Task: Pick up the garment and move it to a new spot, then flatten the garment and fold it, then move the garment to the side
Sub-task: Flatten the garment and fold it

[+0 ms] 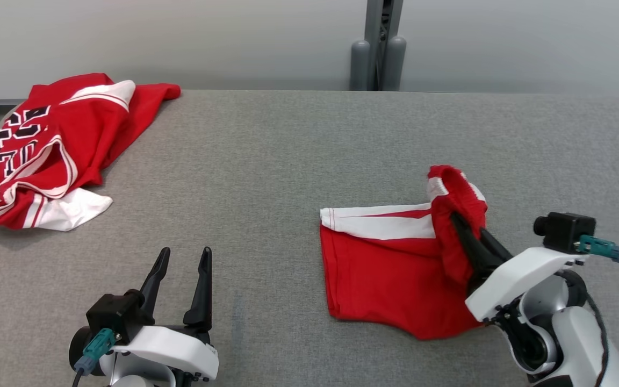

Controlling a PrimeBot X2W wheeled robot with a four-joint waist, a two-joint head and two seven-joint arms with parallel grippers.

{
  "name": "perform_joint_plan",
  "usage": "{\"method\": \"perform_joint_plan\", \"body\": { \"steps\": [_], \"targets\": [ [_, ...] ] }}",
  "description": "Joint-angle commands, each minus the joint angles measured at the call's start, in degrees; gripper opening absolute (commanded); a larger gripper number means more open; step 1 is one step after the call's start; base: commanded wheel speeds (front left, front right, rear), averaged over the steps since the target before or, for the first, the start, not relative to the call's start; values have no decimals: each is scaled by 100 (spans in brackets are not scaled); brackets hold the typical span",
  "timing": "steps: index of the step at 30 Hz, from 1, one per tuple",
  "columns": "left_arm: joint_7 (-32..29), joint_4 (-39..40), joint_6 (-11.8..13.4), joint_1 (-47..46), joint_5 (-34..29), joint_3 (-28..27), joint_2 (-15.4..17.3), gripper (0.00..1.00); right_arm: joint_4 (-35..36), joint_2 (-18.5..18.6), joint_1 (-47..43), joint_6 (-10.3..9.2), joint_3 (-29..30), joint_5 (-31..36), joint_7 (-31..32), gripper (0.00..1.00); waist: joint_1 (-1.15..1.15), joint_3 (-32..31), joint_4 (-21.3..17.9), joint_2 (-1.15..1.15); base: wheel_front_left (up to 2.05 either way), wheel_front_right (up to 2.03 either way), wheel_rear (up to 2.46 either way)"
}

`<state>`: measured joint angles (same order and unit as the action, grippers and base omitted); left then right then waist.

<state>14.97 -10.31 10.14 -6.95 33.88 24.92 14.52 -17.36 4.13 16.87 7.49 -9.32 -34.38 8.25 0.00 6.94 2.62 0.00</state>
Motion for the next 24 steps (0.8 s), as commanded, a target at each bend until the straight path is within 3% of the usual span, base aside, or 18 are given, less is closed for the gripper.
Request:
{"method": "perform_joint_plan", "body": {
  "steps": [1, 8, 18, 20, 21, 22, 23, 24],
  "targets": [
    [11, 0, -16, -71, 22, -8, 6, 100, 7, 0, -25, 1, -8, 89, 40, 0, 0, -20, 58, 0, 0, 0, 0],
    [15, -26, -63, -44, 46, 16, -63, 100, -502, -110, 114, 1, -180, 603, 67, 0, 0, -92, 327, 0, 0, 0, 0],
    [21, -88, -123, -46, 7, 48, -149, 100, -1769, -110, 620, 1, -774, 858, -297, 0, 0, -151, 570, 0, 0, 0, 0],
    [22, -96, -133, -47, 4, 53, -152, 100, -1896, -109, 685, 1, -831, 900, -338, 4, 0, -158, 587, 0, 0, 0, 0],
    [22, -118, -141, -52, 6, 54, -163, 100, -2134, -111, 810, 1, -956, 957, -404, 16, 0, -171, 614, 0, 0, 0, 0],
    [23, -127, -149, -52, 6, 53, -168, 100, -2237, -110, 875, 1, -1020, 1025, -458, 37, 0, -181, 624, 0, 0, 0, 0],
    [23, -133, -153, -48, 4, 55, -170, 100, -2336, -108, 947, 1, -1083, 1140, -513, 50, 0, -191, 633, 0, 0, 0, 0],
    [23, -144, -157, -43, 0, 55, -173, 100, -2416, -110, 998, 1, -1146, 1228, -560, 100, 0, -200, 640, 0, 0, 0, 0]
  ]
}}
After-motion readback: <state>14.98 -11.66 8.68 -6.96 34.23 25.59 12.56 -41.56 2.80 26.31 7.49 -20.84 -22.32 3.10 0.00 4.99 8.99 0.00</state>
